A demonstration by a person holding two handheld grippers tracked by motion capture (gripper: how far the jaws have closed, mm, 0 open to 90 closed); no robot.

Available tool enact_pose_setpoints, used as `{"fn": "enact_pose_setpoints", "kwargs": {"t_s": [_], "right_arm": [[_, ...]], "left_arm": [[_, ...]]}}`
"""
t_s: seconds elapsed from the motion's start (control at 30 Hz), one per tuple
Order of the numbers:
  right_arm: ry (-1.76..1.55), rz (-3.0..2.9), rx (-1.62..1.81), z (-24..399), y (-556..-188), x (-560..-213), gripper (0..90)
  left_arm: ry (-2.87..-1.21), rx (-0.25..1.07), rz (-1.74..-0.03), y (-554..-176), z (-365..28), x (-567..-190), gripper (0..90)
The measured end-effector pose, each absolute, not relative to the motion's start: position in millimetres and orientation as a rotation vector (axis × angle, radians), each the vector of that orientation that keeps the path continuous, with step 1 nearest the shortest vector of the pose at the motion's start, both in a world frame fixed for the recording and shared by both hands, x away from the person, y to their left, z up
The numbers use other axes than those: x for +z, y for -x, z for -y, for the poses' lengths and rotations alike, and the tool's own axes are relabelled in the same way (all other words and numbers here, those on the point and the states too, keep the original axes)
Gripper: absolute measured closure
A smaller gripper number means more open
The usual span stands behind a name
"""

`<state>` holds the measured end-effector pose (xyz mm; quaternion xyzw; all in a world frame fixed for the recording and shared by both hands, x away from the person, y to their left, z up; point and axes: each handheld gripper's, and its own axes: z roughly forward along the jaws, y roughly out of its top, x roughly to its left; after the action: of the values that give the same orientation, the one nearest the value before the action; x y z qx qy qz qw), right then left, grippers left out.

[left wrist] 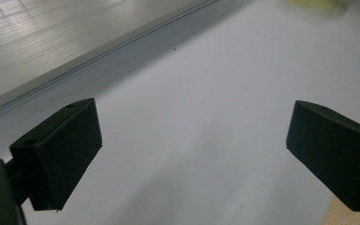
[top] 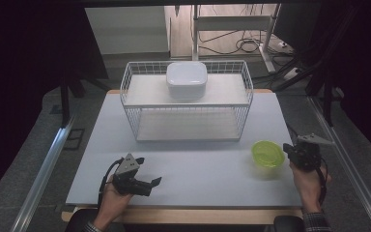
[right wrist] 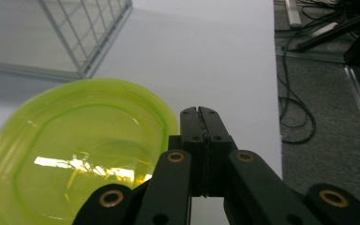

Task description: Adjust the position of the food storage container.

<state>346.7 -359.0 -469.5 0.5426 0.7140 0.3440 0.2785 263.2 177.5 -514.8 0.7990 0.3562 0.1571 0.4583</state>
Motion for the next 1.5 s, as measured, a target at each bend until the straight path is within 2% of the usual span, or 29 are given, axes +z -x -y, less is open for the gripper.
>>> {"fn": "enact_pose_setpoints", "kwargs": {"t_s": [0.43,1.0,1.23,1.5], "right_arm": [[-1.471,-1.979,0.861,346.7,-350.1,-479.5,89.8],[-1.391,-2.158,0.948,288.7,-339.2,-481.1,89.5],[-1.443,-2.119,0.91,305.1,-331.2,-483.2,89.4],[-1.469,-2.233,0.938,298.9,-317.2,-495.9,88.3]], "left_arm": [[-1.984,0.368,-0.879,-264.4,-175.6,-517.6,3.5],[-2.0,0.362,-0.87,-264.2,-173.1,-519.0,3.6],[-2.001,0.364,-0.873,-264.0,-172.9,-519.0,3.6],[-2.011,0.362,-0.868,-263.8,-171.2,-519.5,3.6]]}}
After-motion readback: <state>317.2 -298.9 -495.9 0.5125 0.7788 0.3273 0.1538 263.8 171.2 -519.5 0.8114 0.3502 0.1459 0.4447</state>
